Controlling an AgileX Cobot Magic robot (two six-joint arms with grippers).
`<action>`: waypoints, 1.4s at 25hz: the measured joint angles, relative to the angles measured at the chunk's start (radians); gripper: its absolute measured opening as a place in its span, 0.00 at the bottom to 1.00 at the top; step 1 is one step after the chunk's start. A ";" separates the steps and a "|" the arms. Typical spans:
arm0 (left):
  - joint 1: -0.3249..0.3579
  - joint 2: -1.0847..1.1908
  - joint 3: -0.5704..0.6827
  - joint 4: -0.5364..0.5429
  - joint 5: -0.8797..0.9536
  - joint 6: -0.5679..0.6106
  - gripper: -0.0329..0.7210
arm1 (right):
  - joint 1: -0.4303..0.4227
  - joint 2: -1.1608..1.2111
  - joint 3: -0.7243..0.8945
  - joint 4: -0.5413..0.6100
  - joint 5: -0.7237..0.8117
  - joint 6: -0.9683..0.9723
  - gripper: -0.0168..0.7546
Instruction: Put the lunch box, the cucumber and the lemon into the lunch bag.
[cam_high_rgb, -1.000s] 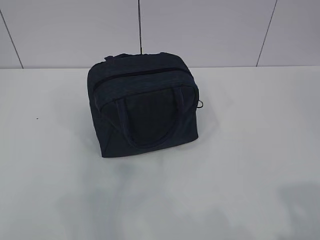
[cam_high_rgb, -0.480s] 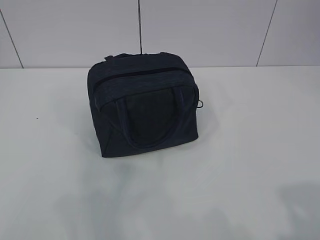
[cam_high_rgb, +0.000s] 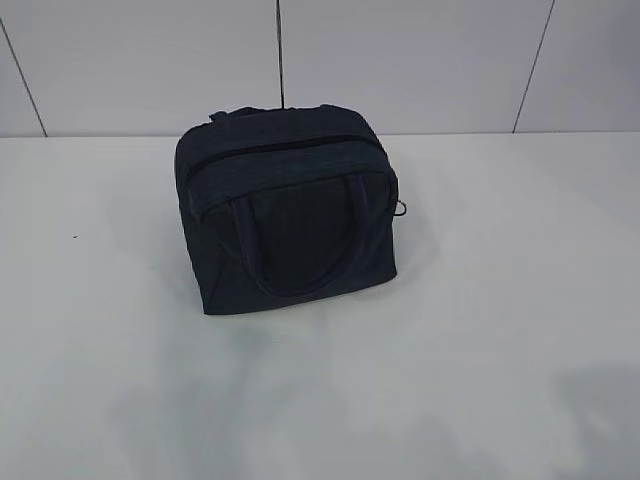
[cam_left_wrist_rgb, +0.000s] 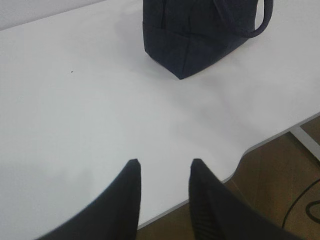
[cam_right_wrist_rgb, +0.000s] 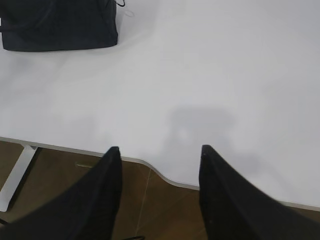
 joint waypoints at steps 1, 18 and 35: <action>0.000 0.000 0.000 0.000 0.000 0.000 0.36 | 0.000 0.000 0.000 0.000 0.000 0.000 0.51; 0.336 0.000 0.000 -0.003 0.000 0.000 0.36 | -0.125 0.000 0.003 0.002 0.000 0.000 0.51; 0.337 0.000 0.000 -0.003 0.000 0.000 0.36 | -0.037 0.000 0.003 0.002 0.000 0.000 0.51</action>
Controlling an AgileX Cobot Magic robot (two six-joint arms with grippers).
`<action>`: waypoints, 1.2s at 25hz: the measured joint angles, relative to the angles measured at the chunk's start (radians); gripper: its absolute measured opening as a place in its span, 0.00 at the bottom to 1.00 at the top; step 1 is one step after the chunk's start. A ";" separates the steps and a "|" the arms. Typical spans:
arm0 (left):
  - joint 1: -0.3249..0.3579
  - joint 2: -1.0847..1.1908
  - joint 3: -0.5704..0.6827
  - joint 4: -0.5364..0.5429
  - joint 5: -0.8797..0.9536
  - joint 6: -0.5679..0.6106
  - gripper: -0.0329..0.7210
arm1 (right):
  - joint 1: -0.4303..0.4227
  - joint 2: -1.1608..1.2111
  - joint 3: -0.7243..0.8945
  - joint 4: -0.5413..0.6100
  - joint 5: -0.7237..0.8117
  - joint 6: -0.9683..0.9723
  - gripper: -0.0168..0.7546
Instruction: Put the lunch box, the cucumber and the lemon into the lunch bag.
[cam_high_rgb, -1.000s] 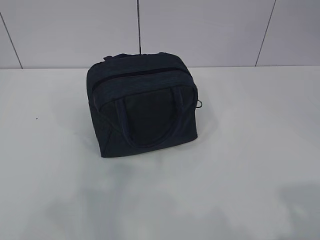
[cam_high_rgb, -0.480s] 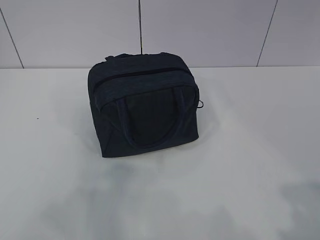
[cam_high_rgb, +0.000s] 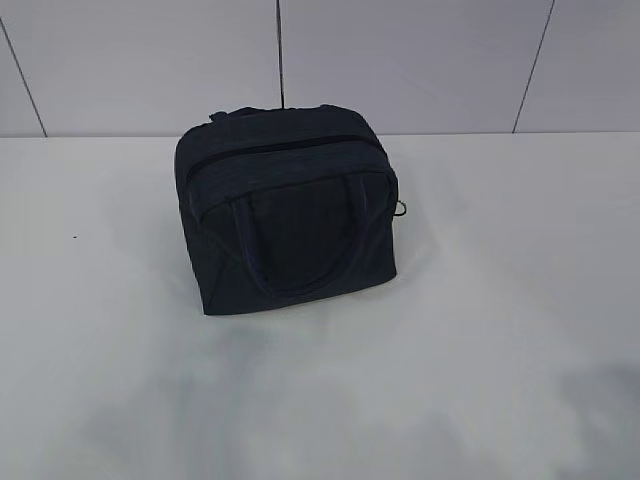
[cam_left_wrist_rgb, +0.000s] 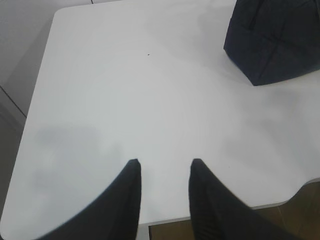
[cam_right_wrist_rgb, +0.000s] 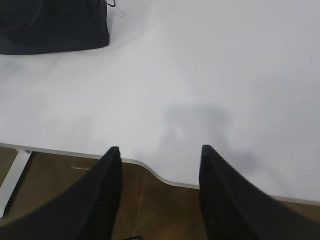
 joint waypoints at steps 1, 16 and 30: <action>0.000 0.000 0.000 0.000 0.000 0.000 0.36 | 0.000 0.000 0.000 0.000 0.000 0.000 0.51; 0.000 0.000 0.000 0.000 0.000 0.000 0.36 | 0.000 0.000 0.000 0.000 0.000 0.000 0.51; 0.000 0.000 0.000 0.000 0.000 0.000 0.36 | 0.000 0.000 0.000 0.000 0.000 0.000 0.51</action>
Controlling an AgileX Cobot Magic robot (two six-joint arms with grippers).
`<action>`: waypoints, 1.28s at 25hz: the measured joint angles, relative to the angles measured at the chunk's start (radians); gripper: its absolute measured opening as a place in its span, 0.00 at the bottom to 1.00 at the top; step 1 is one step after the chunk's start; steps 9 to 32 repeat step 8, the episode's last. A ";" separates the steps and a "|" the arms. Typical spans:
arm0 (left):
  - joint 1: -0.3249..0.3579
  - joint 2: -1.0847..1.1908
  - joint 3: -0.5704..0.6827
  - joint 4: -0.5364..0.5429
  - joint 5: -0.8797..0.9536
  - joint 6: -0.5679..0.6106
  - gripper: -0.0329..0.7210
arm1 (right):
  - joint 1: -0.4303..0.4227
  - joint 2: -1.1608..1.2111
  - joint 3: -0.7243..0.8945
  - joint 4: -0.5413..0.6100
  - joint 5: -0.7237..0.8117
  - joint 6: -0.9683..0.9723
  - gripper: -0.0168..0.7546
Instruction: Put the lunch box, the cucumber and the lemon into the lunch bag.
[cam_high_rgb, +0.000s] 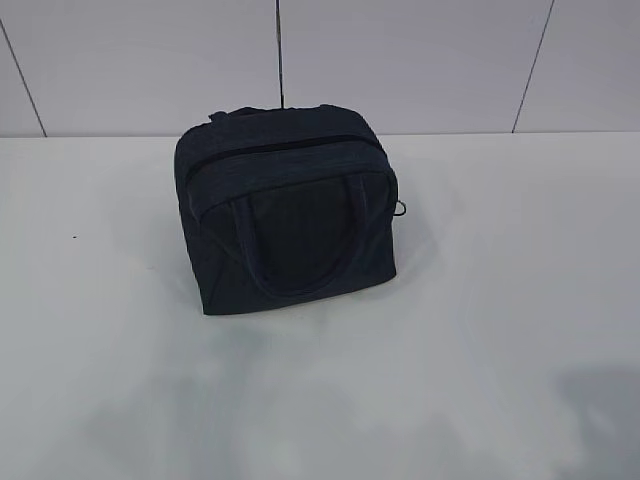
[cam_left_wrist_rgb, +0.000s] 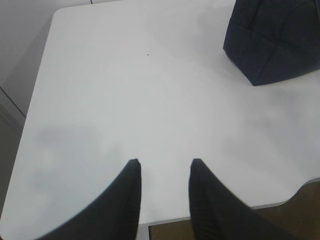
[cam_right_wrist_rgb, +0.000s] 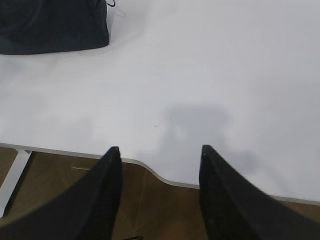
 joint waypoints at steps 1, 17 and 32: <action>0.000 0.000 0.000 0.000 0.000 0.000 0.36 | 0.000 0.000 0.000 0.000 0.000 0.000 0.51; 0.000 0.000 0.000 0.000 0.000 0.000 0.36 | 0.000 0.000 0.000 0.000 0.000 0.000 0.51; 0.000 0.000 0.000 0.000 0.000 0.000 0.36 | 0.000 0.000 0.000 0.000 0.000 0.000 0.51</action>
